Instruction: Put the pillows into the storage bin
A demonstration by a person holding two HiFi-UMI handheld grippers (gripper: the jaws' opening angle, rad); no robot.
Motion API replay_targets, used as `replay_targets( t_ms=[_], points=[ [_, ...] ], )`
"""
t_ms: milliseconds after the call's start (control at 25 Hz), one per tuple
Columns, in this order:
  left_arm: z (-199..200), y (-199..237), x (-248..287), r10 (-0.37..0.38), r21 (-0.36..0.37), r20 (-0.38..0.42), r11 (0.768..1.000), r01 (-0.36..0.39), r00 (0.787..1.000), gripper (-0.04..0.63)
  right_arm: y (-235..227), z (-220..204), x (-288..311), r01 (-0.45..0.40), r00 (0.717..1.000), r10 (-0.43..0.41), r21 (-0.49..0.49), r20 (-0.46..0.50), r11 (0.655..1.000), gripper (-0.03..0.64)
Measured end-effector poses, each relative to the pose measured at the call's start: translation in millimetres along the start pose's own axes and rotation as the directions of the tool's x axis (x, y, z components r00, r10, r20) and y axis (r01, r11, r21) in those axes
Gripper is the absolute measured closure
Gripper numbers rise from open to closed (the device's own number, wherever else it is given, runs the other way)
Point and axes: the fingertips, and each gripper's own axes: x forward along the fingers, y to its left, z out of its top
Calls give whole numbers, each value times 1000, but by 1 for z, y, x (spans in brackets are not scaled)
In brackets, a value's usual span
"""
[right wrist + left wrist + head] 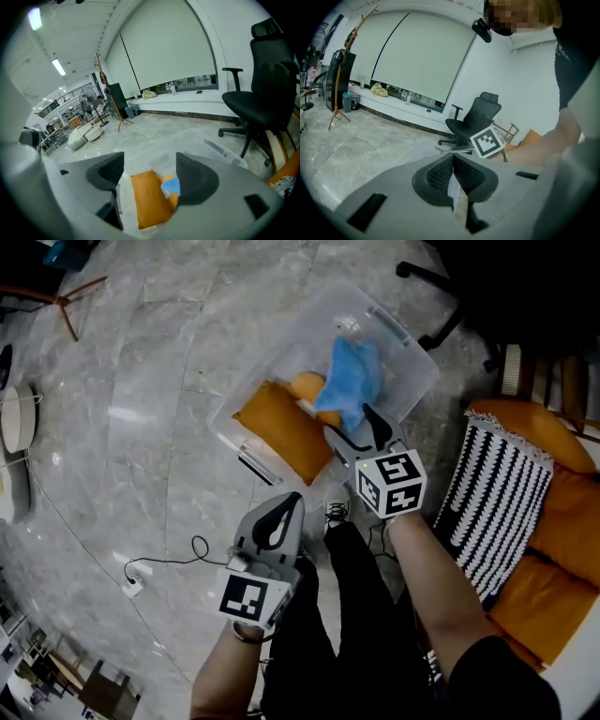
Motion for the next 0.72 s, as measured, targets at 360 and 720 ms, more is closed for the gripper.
replay_targets(
  t_ms=[360,720],
  points=[
    [44,-23,-34,-41,61,34,997,39,999,589,39,53,-51,-9,997,10,-22,73,1000,258],
    [125,-79,-109,-132,192,124,976,107,983,588,116,130,-173,6,976,13,-85,219,996,258]
  ],
)
